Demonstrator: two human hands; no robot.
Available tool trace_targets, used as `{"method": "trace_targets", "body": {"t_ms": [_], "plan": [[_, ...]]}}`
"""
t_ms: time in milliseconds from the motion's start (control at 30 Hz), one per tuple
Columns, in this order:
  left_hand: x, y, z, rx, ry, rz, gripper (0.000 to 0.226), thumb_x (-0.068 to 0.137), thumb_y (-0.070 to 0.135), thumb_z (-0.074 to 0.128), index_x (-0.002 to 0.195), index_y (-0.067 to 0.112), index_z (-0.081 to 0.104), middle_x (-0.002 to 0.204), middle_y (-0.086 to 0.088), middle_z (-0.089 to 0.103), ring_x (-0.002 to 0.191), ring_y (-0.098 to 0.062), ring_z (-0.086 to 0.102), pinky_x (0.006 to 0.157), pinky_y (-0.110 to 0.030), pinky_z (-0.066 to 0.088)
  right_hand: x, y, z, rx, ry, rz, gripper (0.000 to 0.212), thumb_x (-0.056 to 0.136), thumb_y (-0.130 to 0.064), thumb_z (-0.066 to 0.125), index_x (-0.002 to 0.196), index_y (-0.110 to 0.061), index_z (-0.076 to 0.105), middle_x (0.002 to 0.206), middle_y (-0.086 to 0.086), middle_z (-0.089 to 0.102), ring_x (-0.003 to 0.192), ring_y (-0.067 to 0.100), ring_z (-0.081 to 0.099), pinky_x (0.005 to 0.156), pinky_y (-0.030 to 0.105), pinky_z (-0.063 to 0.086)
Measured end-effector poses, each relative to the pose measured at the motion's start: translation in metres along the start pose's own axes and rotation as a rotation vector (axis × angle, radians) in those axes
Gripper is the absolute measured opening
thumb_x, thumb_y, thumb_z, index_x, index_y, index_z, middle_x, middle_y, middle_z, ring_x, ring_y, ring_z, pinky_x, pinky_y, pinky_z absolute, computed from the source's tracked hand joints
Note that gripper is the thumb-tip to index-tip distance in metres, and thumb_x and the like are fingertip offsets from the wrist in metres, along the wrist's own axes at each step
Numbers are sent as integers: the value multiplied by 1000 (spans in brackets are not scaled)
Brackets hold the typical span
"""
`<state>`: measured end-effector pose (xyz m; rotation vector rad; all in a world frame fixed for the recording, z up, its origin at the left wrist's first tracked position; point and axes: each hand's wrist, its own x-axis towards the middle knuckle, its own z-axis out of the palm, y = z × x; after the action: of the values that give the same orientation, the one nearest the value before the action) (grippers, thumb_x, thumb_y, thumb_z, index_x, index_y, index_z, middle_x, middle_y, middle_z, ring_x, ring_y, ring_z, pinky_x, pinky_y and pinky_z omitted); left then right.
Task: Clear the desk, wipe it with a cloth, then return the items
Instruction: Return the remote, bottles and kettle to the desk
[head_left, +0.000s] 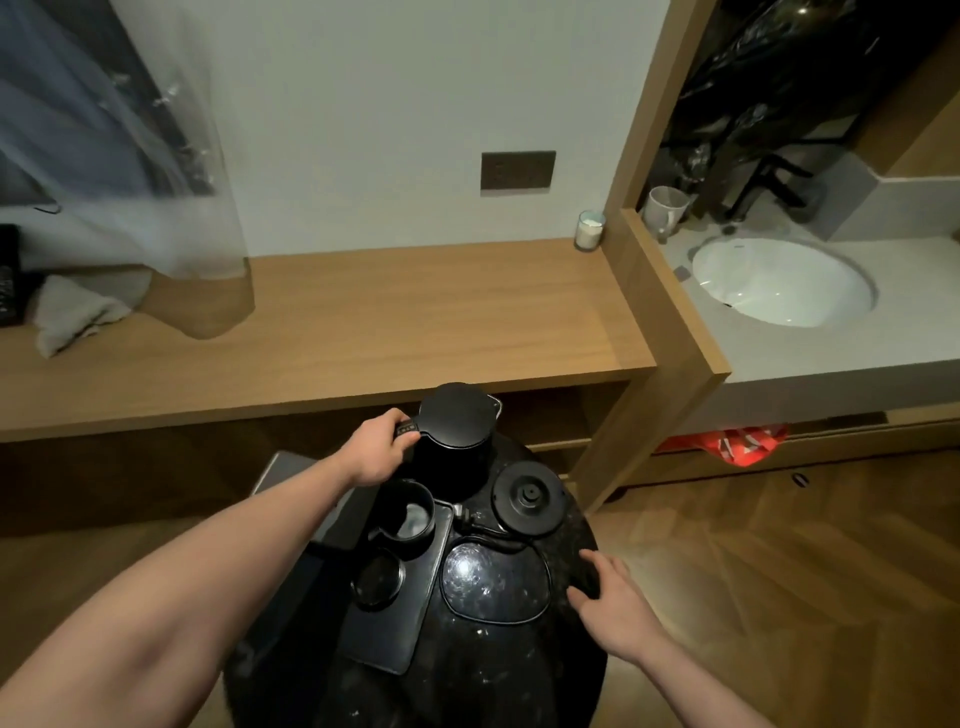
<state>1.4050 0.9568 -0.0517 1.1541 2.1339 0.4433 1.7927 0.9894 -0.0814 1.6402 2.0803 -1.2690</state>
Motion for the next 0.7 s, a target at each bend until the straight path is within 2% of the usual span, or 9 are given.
{"method": "trace_targets", "body": {"t_ms": [133,233,367,467,633,700], "plan": [[-7,17,7,-53,89,-34,25,104,35,57,122,18,55,110,-6,68,99,-24,64,87,-39,52,28,-3,-12,-29,-18,-17,64,99,-36,63,156,-23,37,157,-1,36,143,20,42,119,34,35],[-15,33,11,-109,213,-51,29,103,35,57,125,15,56,115,-8,69,106,-28,64,88,-38,49,48,-9,-16,-19,-25,-24,66,97,-35,66,155,-20,38,155,3,38,142,23,43,118,34,34],[-38,60,7,-235,371,-83,30,104,34,57,126,15,57,107,-5,68,92,-24,62,81,-37,45,78,-16,-16,47,-18,21,68,94,-33,72,151,-16,40,150,10,43,139,27,46,117,35,35],[-60,75,2,-304,463,-87,26,104,36,55,123,18,57,100,-1,69,89,-22,63,80,-40,49,101,-19,-14,102,5,86,81,87,-37,79,153,-13,37,151,13,43,140,31,45,117,39,37],[-100,89,-3,-383,564,-121,16,105,37,54,114,25,57,93,9,67,82,-14,65,68,-30,45,134,-23,-5,162,38,154,117,74,-48,89,160,-6,23,159,17,36,147,36,37,120,42,35],[-116,90,-4,-401,587,-150,14,105,38,54,114,28,56,94,12,68,84,-11,67,69,-27,46,143,-25,5,186,47,200,121,71,-51,90,159,-4,22,159,18,37,146,37,38,119,44,36]]}}
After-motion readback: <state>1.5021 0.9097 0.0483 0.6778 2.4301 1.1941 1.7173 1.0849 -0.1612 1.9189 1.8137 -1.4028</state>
